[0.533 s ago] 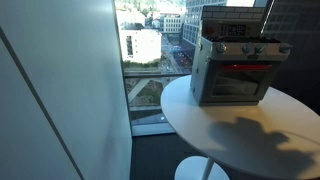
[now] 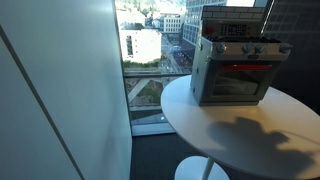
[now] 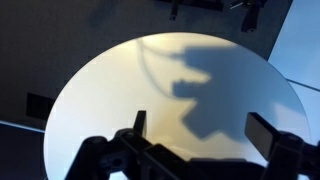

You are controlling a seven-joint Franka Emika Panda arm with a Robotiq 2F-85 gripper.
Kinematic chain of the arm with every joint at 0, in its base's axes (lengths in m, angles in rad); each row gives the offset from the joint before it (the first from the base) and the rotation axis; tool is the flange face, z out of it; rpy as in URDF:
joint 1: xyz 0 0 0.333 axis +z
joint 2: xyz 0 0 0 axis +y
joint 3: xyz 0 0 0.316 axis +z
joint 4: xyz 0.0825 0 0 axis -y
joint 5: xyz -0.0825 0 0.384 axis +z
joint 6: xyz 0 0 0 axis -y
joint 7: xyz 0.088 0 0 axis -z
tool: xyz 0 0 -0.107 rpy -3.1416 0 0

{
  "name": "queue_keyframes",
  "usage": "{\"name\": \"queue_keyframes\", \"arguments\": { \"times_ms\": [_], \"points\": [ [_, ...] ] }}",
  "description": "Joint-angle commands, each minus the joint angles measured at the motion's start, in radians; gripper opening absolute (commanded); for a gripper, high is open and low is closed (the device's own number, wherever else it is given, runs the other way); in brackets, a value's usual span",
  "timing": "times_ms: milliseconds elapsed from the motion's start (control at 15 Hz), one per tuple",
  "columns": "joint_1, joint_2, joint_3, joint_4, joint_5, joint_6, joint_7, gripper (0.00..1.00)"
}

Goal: Turn the right knob anticlockwise

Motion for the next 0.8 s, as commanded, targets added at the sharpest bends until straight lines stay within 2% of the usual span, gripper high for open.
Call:
{"name": "queue_keyframes", "arguments": {
  "times_ms": [0,400,733],
  "points": [
    [-0.001,0.034,0.012,0.036,0.008,0.007,0.003,1.00],
    [0.009,0.089,0.033,0.108,0.022,0.033,0.016,1.00],
    [0.010,0.139,0.042,0.160,0.064,0.116,0.051,1.00]
  ]
}}
